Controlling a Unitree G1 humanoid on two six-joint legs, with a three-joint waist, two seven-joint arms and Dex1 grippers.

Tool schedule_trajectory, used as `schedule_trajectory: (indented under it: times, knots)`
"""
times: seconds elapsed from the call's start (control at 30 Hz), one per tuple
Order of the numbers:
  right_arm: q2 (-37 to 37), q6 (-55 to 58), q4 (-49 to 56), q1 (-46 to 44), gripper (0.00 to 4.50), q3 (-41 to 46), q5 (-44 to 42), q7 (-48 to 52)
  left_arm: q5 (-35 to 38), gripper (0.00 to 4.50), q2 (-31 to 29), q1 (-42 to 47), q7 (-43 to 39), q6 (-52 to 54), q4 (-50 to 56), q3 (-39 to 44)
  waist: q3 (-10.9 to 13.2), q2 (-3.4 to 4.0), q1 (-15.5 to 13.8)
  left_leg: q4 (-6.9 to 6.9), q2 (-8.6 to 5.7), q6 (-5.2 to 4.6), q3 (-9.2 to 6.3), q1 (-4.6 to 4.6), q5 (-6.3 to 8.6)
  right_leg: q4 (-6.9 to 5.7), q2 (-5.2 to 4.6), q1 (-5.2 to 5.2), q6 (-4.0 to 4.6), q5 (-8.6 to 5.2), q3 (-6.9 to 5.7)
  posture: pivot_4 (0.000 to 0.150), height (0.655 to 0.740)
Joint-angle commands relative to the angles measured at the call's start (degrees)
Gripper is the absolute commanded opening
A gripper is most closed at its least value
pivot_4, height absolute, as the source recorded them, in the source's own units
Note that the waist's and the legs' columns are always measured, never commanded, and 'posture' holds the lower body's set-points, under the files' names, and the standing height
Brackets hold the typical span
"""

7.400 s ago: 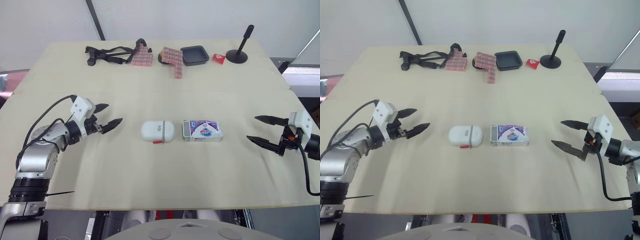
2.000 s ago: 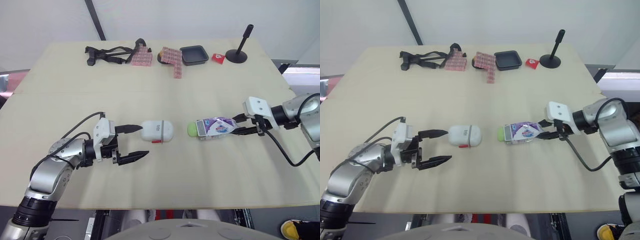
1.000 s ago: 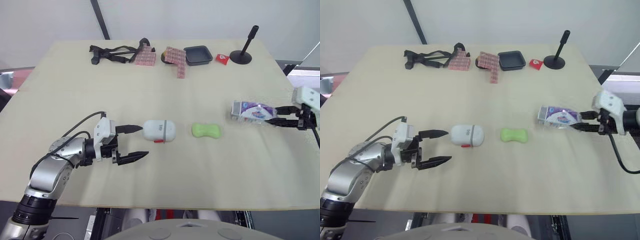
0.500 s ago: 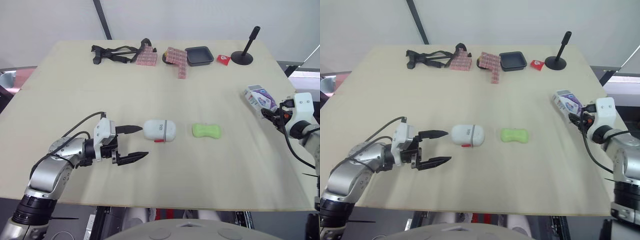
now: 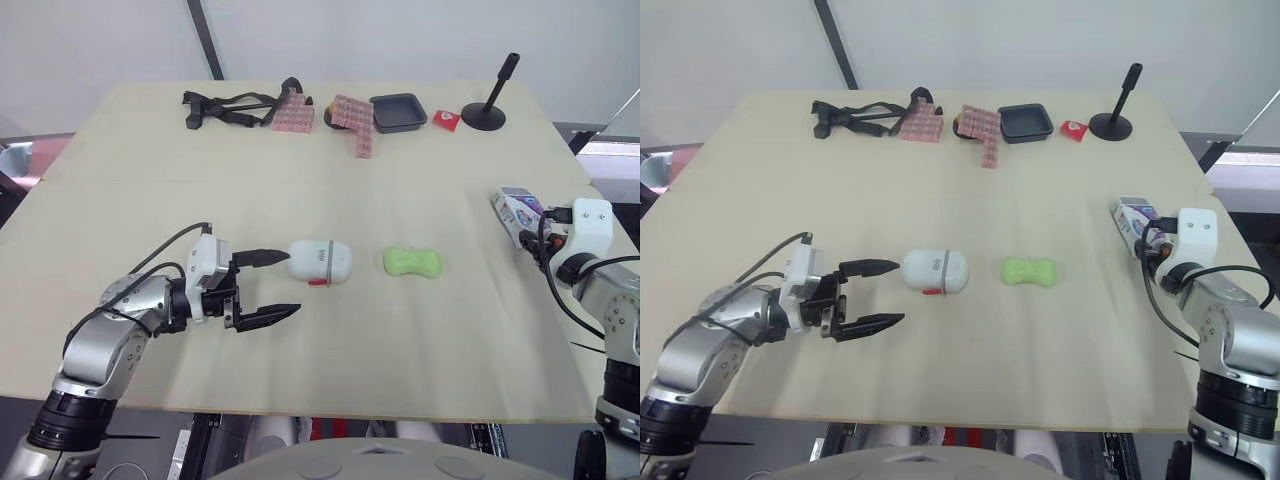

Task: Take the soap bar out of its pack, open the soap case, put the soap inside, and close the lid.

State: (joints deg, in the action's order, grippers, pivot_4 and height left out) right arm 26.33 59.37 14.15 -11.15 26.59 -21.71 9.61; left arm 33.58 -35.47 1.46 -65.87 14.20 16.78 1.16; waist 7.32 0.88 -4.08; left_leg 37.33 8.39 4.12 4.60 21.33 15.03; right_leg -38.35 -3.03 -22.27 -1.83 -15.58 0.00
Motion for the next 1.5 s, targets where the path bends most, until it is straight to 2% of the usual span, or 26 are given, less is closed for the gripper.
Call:
schedule_trajectory:
  times: [0.03,0.17,0.3,0.47,0.63,0.77,1.0,1.2,1.33,1.5]
  knots:
    - [-0.10,-0.49,1.79,-0.24,1.69,1.83,-0.43,-0.74,0.81,4.50,-0.01,-0.12,0.27,-0.58,1.62,1.18,0.00,0.00,-0.01,0.00,0.01,0.02,0.00,-0.01,0.00,0.00,0.03,0.01,0.00,0.00,0.00,0.150,0.7400]
    - [-0.42,-0.05,1.75,-0.12,1.69,2.40,-1.05,-0.86,0.32,4.50,-0.02,-0.05,0.36,-1.00,1.31,0.89,0.00,0.00,-0.06,-0.01,0.04,0.09,0.00,-0.06,0.01,0.02,0.10,0.08,-0.01,0.00,0.01,0.150,0.7400]
    - [0.24,0.15,1.61,0.27,2.81,2.59,-0.94,-0.30,-0.06,4.50,-0.08,-0.32,0.36,-1.39,1.11,0.73,0.00,0.00,-0.07,-0.01,0.04,0.10,0.00,-0.08,0.01,0.02,0.11,0.10,-0.01,0.01,0.01,0.150,0.7400]
    - [2.17,0.09,1.80,0.27,4.48,1.83,-0.90,1.35,-0.32,4.50,-0.14,-0.37,0.47,-1.49,0.89,0.64,0.00,0.00,-0.06,-0.03,0.05,0.13,0.00,-0.10,0.01,0.03,0.13,0.12,-0.02,0.01,0.03,0.150,0.7400]
    - [7.16,-3.10,2.39,1.18,4.48,-1.11,0.80,5.32,-0.73,4.50,-0.03,-0.42,0.53,-1.72,0.68,0.52,0.00,0.00,-0.10,-0.04,0.05,0.18,0.00,-0.13,0.03,0.06,0.14,0.16,-0.02,0.01,0.03,0.150,0.7400]
    - [12.94,-10.19,2.96,-0.66,4.48,-3.70,0.64,12.37,-1.09,4.50,-0.17,-0.24,0.42,-2.00,0.19,0.45,0.01,0.02,-0.03,-0.06,0.07,0.21,0.00,-0.15,0.05,0.08,0.16,0.19,-0.04,0.02,0.06,0.150,0.7400]
    - [12.56,-29.01,1.58,-0.50,4.48,-6.43,-5.71,33.36,-2.18,4.50,-0.27,0.81,-0.09,-2.50,-1.07,-0.15,0.00,0.00,0.06,-0.07,0.20,0.26,0.01,-0.17,0.08,0.10,0.31,0.22,-0.03,0.02,0.08,0.150,0.7400]
    - [13.89,-45.00,-0.49,6.89,4.48,-10.27,-7.17,53.62,-2.96,4.50,-0.36,2.03,-0.24,-2.66,-2.06,-0.44,-0.01,-0.03,-0.26,-0.06,0.21,0.23,0.00,-0.07,0.09,0.13,0.27,0.21,-0.02,0.01,0.07,0.150,0.7400]
    - [14.84,-51.95,-3.97,9.61,4.48,-13.30,-6.43,62.60,-3.93,4.50,-0.88,2.40,-0.61,-2.60,-2.12,-0.88,-0.02,-0.03,0.28,-0.05,0.23,0.21,0.00,-0.09,0.08,0.13,0.26,0.20,0.00,0.00,0.08,0.150,0.7400]
    - [14.86,-56.83,-7.04,10.80,4.48,-13.99,-8.66,69.22,-4.64,4.50,-1.41,4.13,-0.85,-2.85,-3.58,-0.28,-0.02,-0.04,0.87,-0.04,0.42,0.15,-0.01,-0.09,0.07,0.10,0.27,0.19,0.02,-0.01,0.07,0.150,0.7400]
